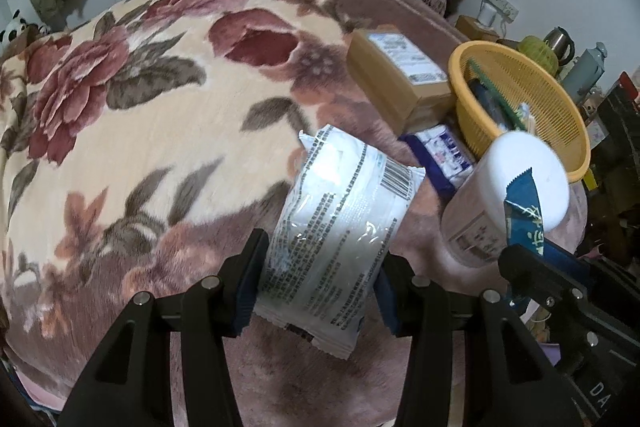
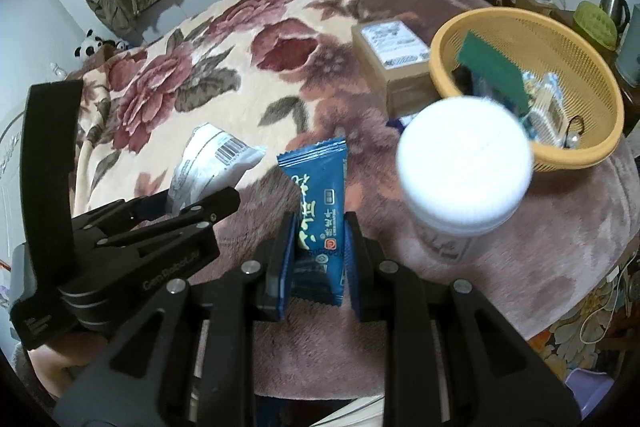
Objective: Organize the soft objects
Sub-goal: 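Lift and carry the wipe pack and candy with both tools over the yellow basket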
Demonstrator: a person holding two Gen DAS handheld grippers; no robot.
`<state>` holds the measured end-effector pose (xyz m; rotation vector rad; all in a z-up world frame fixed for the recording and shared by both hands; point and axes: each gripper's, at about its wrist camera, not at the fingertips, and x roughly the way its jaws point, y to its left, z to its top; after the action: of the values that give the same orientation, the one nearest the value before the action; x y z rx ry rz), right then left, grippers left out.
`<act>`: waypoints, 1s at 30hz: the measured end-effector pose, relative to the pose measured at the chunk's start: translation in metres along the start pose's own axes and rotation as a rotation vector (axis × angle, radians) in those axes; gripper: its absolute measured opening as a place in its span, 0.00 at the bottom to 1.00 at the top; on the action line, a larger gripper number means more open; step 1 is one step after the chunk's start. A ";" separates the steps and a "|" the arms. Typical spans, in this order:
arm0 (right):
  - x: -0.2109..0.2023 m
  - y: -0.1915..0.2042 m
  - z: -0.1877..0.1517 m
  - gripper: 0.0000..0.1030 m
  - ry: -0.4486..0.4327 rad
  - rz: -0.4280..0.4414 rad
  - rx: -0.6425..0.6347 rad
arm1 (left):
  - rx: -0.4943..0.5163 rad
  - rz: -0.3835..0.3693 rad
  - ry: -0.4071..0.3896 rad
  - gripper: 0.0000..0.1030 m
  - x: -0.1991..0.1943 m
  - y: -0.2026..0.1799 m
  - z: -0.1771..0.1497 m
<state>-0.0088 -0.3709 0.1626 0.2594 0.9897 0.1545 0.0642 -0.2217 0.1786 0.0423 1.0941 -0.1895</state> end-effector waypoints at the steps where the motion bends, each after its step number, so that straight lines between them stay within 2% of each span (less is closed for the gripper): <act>1: -0.002 -0.003 0.003 0.22 -0.006 -0.002 0.004 | 0.005 -0.002 -0.005 0.49 -0.001 -0.003 0.004; 10: -0.018 -0.028 0.025 0.22 -0.052 -0.035 0.023 | 0.053 -0.031 -0.034 0.49 -0.001 -0.038 0.036; 20: -0.036 -0.080 0.047 0.22 -0.105 -0.091 0.095 | 0.114 -0.088 -0.051 0.49 0.003 -0.091 0.068; 30: -0.048 -0.135 0.063 0.22 -0.137 -0.158 0.181 | 0.176 -0.186 -0.060 0.49 0.012 -0.158 0.105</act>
<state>0.0199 -0.5210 0.1953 0.3510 0.8844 -0.0968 0.1341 -0.3915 0.2254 0.0914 1.0188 -0.4512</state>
